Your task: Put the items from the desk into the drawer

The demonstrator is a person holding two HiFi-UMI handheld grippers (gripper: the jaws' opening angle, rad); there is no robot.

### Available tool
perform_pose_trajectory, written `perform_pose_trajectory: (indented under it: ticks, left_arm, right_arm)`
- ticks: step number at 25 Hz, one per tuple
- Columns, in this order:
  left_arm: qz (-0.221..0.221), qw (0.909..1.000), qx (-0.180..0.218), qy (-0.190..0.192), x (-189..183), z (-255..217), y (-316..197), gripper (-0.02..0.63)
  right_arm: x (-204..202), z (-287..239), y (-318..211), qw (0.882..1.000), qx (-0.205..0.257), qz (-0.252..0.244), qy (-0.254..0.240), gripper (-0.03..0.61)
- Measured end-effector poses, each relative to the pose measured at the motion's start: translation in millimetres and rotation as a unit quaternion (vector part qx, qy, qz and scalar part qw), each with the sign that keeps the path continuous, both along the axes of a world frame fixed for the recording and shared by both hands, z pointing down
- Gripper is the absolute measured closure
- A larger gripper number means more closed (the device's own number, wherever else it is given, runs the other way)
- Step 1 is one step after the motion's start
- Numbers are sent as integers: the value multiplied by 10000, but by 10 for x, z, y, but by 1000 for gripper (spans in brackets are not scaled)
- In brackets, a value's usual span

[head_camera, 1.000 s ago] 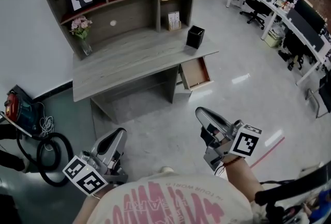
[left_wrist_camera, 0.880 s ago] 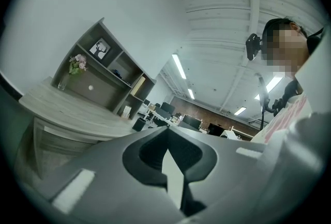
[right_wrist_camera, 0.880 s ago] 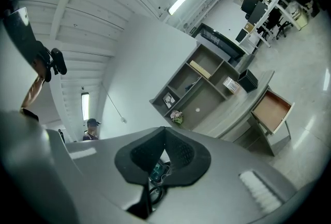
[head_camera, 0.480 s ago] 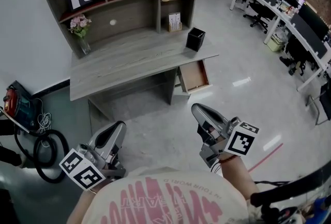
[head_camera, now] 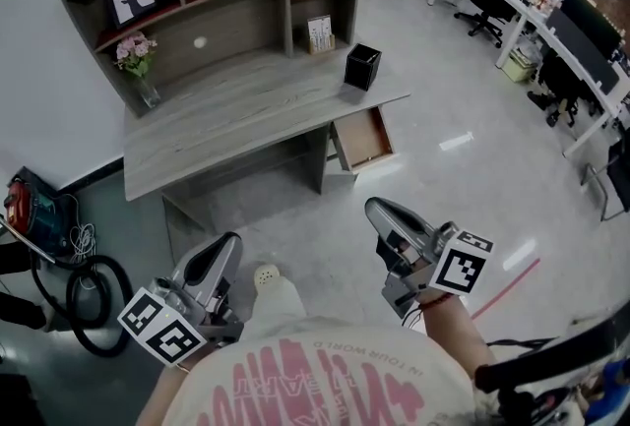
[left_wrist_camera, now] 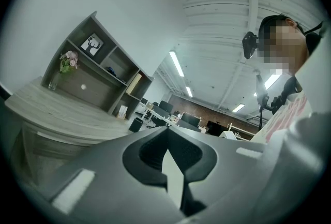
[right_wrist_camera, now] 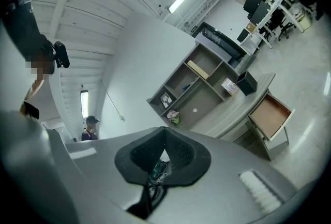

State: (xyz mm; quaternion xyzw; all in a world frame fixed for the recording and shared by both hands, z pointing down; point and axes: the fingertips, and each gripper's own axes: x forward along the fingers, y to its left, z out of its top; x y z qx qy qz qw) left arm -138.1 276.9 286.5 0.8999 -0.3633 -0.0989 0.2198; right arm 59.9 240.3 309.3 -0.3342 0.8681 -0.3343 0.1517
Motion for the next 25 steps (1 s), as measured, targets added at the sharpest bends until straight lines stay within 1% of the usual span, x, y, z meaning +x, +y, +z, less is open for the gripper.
perform_pose_trajectory:
  ticks: [6,16,20,25]
  left_arm:
    - [75,10000,-9,62,29,37,-183,594]
    - [213,9997,-23,92,44,32,-606,594]
    - [258,9996,-84,77,-7,20,-828,594]
    - [459,9989,-31,106,-48,-23,-1235,594]
  right_arm:
    - [25,19,-143,10000,-12,66,23,574]
    - [137,27,-500,9994,-76,349,-14,574]
    - [131,7,-679,9989,-122,451,-76,574]
    - [118,-18,-1009,9976,-124,674,-67,574]
